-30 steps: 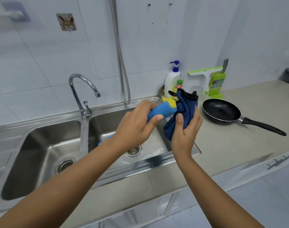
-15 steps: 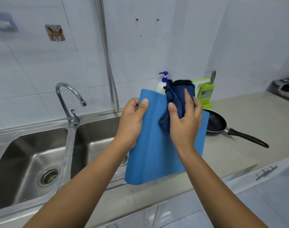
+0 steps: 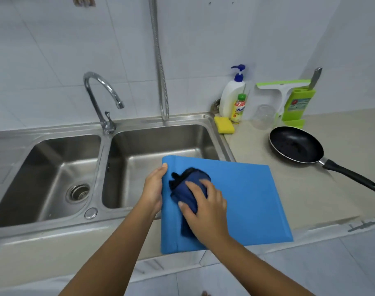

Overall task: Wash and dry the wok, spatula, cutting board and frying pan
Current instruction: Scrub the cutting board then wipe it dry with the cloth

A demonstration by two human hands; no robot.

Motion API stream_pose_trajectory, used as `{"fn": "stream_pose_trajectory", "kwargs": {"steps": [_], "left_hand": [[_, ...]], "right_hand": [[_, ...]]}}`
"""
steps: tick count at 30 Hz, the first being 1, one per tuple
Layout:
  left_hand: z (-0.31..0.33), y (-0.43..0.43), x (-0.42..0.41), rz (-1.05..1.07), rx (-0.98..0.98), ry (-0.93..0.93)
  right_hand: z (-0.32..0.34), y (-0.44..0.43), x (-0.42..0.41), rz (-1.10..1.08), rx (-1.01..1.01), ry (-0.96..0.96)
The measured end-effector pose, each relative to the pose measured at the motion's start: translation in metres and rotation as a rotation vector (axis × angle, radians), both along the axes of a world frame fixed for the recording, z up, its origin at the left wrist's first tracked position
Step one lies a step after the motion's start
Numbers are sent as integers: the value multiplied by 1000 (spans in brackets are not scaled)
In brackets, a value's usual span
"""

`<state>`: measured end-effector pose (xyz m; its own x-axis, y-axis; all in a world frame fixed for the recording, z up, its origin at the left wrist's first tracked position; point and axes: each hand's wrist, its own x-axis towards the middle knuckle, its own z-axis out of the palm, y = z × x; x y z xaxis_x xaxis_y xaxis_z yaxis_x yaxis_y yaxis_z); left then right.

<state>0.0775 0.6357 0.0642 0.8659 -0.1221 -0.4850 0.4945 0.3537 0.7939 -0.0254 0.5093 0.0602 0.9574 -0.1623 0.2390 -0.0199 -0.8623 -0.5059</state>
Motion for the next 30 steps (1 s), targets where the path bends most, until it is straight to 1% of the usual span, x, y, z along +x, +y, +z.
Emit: {"fn": "stream_pose_trajectory", "kwargs": {"steps": [3, 5, 7, 9, 12, 14, 16, 19, 21, 22, 23, 24, 25, 26, 27, 28, 29, 30], "left_hand": [[-6, 3, -1, 30, -32, -20], [-9, 6, 3, 26, -44, -22], [-11, 10, 5, -10, -80, 26], [-16, 13, 5, -33, -106, 97], [-27, 19, 9, -7, -73, 176], [-36, 23, 11, 6, -40, 191], [-44, 26, 10, 11, -18, 194], [-55, 25, 6, 32, 6, 203], [-62, 25, 7, 62, 20, 186], [-66, 25, 8, 80, 23, 171], [-70, 25, 9, 94, 22, 160], [-72, 24, 8, 102, 27, 158], [-72, 23, 7, 117, 44, 163], [-70, 21, 4, 137, 78, 170], [-70, 19, 3, 158, 120, 176], [-70, 17, 4, 172, 167, 174], [-70, 16, 6, 179, 210, 161], [-72, 15, 9, 188, 248, 151]], "right_hand": [[14, 9, 50, -28, -59, 56], [22, 10, 77, -32, -33, 164], [21, 8, 88, 21, -32, 248], [16, 0, 78, 172, -87, 278], [1, -12, 32, 550, -223, 230], [-13, -21, -1, 730, -214, 222], [-26, -28, -20, 828, -242, 225], [-43, -40, -9, 893, -354, 151], [-52, -49, 10, 833, -404, 93], [-56, -54, 21, 737, -400, 66], [-58, -58, 31, 587, -377, 49], [-58, -60, 40, 387, -330, 54], [-57, -61, 46, 162, -257, 103], [-57, -57, 52, -50, -158, 196], [-57, -50, 54, -214, -86, 279], [-56, -41, 52, -275, -80, 310], [-57, -31, 45, -244, -131, 281], [-58, -22, 36, -164, -187, 217]]}}
